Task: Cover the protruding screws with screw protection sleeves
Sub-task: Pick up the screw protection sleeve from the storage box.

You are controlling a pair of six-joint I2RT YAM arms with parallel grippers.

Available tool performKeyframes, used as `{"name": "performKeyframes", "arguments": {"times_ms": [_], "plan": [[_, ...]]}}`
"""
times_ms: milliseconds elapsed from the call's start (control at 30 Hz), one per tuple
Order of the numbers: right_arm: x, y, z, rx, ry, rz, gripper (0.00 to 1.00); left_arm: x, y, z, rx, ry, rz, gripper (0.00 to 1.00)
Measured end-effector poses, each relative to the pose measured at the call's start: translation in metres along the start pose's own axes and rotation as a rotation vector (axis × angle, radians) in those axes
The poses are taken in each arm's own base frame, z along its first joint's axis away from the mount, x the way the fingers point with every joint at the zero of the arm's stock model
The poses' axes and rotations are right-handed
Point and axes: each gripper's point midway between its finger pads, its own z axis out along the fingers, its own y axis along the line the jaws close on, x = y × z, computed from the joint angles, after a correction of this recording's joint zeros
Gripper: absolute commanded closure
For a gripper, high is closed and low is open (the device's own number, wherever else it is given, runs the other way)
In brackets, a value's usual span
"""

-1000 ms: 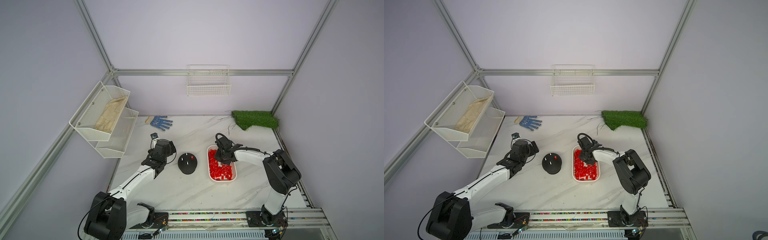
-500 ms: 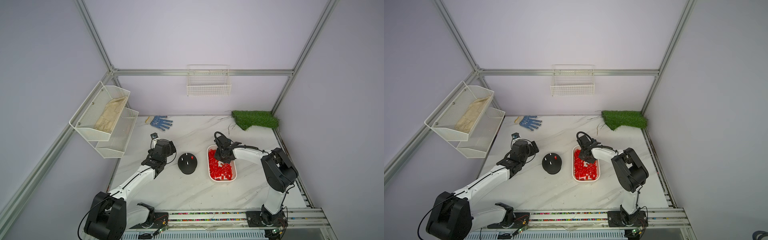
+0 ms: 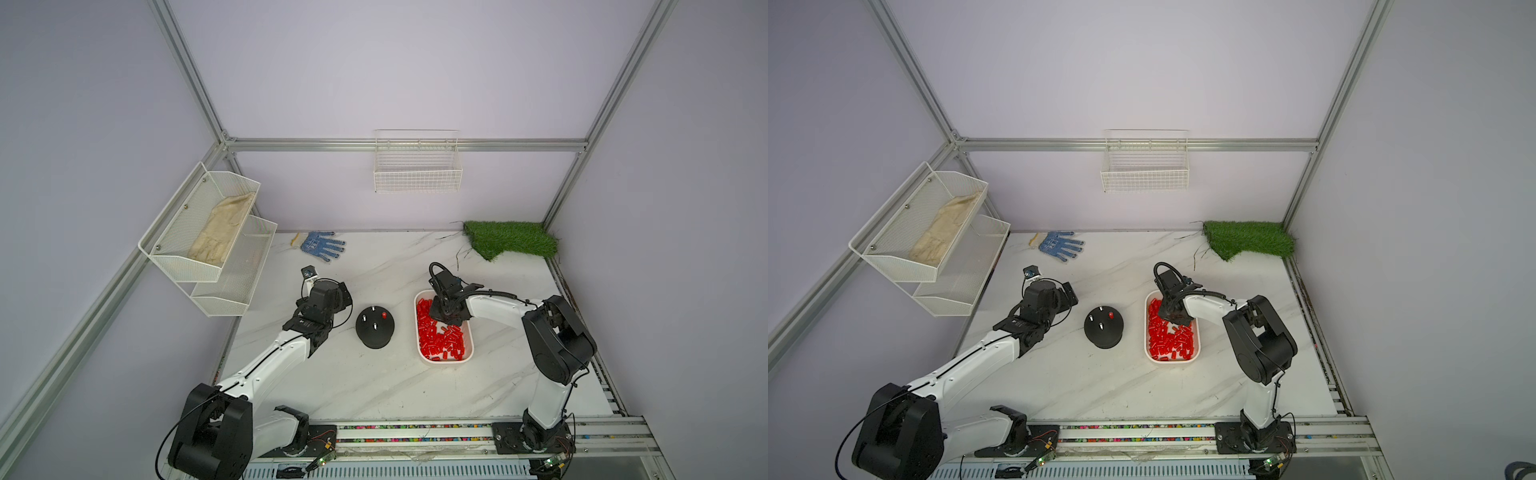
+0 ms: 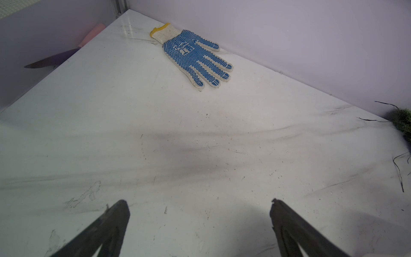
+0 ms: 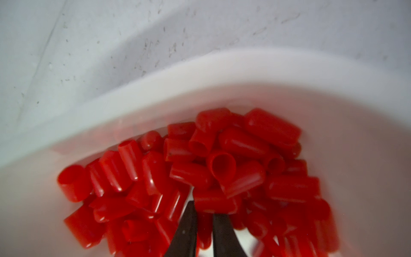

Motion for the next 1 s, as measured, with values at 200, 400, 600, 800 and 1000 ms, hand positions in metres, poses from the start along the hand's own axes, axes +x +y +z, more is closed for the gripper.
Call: {"name": "performKeyframes", "arguments": {"times_ms": [200,400,600,800,1000], "plan": [[-0.006,0.008,-0.02,-0.037,-0.029,-0.031,0.84,0.001,-0.001,0.0,0.006,0.004,-0.005,0.0],[-0.01,0.023,-0.046,-0.092,-0.072,-0.061,0.85,0.001,-0.002,0.0,0.011,0.007,-0.008,0.0],[-0.012,0.06,-0.07,-0.163,-0.109,-0.127,0.85,0.002,-0.003,0.0,0.017,0.013,-0.012,0.0],[-0.014,0.1,-0.098,-0.255,-0.152,-0.179,0.86,0.004,-0.002,0.001,0.014,0.02,-0.025,0.0],[-0.013,0.139,-0.122,-0.341,-0.185,-0.224,0.86,0.012,0.0,0.005,-0.001,0.044,-0.02,0.0]]}}
